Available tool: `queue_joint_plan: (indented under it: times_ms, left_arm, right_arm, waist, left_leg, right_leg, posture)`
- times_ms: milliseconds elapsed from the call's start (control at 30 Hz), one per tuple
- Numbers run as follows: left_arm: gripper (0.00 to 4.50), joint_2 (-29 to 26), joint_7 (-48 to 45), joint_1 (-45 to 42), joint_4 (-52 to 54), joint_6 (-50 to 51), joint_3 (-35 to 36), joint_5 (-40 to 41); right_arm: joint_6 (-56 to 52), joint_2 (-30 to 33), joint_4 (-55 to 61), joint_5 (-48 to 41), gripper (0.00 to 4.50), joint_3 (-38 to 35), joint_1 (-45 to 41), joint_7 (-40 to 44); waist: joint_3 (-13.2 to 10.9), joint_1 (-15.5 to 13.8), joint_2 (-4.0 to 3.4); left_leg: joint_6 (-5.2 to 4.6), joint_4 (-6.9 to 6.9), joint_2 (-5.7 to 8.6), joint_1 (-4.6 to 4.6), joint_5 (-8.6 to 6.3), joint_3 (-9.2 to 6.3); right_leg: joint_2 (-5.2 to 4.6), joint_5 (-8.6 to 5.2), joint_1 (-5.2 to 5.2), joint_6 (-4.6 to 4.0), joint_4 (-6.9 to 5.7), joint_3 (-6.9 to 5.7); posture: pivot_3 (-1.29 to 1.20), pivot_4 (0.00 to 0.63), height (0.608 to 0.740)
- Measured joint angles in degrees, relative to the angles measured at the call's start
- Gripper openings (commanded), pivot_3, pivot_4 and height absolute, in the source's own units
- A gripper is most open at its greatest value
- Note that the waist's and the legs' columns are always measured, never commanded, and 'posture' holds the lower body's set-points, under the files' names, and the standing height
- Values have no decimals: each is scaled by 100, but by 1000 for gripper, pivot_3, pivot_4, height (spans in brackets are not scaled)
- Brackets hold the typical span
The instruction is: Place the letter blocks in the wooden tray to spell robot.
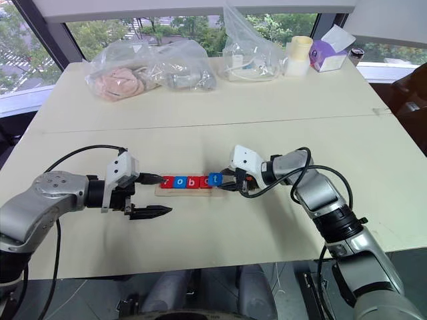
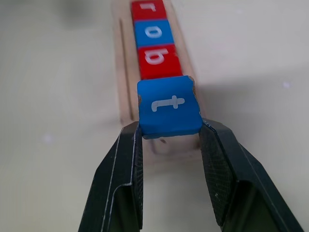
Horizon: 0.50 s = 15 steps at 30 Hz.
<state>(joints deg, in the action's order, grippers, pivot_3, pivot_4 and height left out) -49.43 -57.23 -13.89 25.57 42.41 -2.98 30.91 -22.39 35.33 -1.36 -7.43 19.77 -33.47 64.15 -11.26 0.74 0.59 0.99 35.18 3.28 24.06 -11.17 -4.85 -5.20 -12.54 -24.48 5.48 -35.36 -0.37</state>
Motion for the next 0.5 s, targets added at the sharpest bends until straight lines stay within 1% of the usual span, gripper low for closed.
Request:
queue_joint_plan:
  times_ms: [233, 500]
  left_arm:
    - [4500, 13, 162, 18, 90, 173, 47, 112]
    - [4500, 53, 131, 237, 26, -48, 48, 98]
  right_arm:
    - [229, -52, -312, 163, 1081, 61, -65, 150]
    - [399, -219, -520, 231, 1081, 79, -120, 213]
  waist:
    - [0, 1, 0]
    - [0, 2, 0]
  left_leg:
    - [0, 2, -1, -3, 0, 0]
    - [0, 2, -1, -3, 0, 1]
  right_leg:
    - [3, 0, 1, 0, -5, 0]
    - [4, 1, 1, -1, -5, 1]
  posture:
    - [0, 150, 740]
    - [0, 150, 740]
